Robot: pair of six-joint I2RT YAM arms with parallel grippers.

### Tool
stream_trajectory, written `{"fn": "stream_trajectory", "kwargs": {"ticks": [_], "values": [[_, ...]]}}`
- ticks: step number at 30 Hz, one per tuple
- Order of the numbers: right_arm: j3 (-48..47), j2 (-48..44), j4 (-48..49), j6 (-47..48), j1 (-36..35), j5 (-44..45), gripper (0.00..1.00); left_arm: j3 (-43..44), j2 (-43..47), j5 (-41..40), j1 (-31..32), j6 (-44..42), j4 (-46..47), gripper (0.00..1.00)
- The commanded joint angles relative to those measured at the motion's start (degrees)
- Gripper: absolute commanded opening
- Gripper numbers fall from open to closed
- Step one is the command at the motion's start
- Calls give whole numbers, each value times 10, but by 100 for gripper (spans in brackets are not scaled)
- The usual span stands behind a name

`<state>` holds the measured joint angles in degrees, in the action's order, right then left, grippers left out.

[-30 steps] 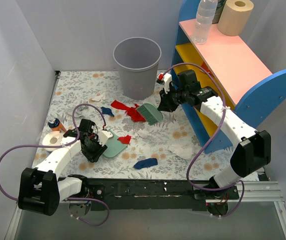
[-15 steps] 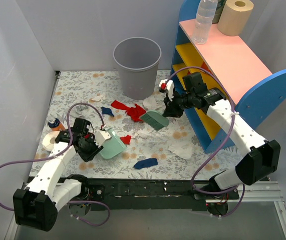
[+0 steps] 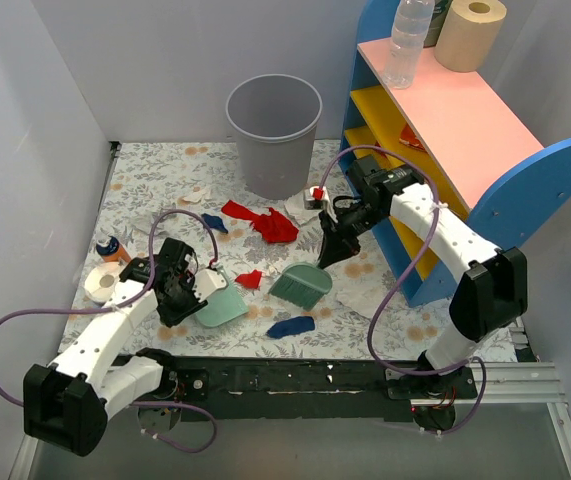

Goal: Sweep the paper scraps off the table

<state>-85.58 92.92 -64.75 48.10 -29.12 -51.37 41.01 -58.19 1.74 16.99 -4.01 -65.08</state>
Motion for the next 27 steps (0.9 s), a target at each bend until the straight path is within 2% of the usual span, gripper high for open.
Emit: {"fn": "stream_trajectory", "kwargs": {"ticks": [1, 8, 11, 12, 13, 15, 19, 23, 27], "values": [[8, -2, -34, 18, -24, -65, 1, 22, 31, -45, 26, 25, -12, 0], [74, 1, 23, -44, -50, -67, 1, 32, 28, -51, 27, 52, -28, 0], [91, 9, 89, -102, -56, -40, 1, 37, 27, -50, 26, 52, -41, 0], [86, 19, 114, -153, -56, -34, 1, 37, 27, -52, 26, 53, -44, 0], [80, 25, 159, -180, -56, -25, 1, 39, 30, -52, 26, 52, -47, 0], [54, 57, 181, -210, -56, -8, 1, 39, 34, -58, 27, 56, -48, 0], [-84, 134, 140, -166, -56, -12, 1, 36, 48, -70, 25, 69, -44, 0], [-159, 189, 82, -130, -55, -57, 1, 36, 60, -83, 23, 82, -43, 0], [-142, 172, 60, -106, -55, -102, 1, 32, 71, -95, 23, 77, -44, 0]]}}
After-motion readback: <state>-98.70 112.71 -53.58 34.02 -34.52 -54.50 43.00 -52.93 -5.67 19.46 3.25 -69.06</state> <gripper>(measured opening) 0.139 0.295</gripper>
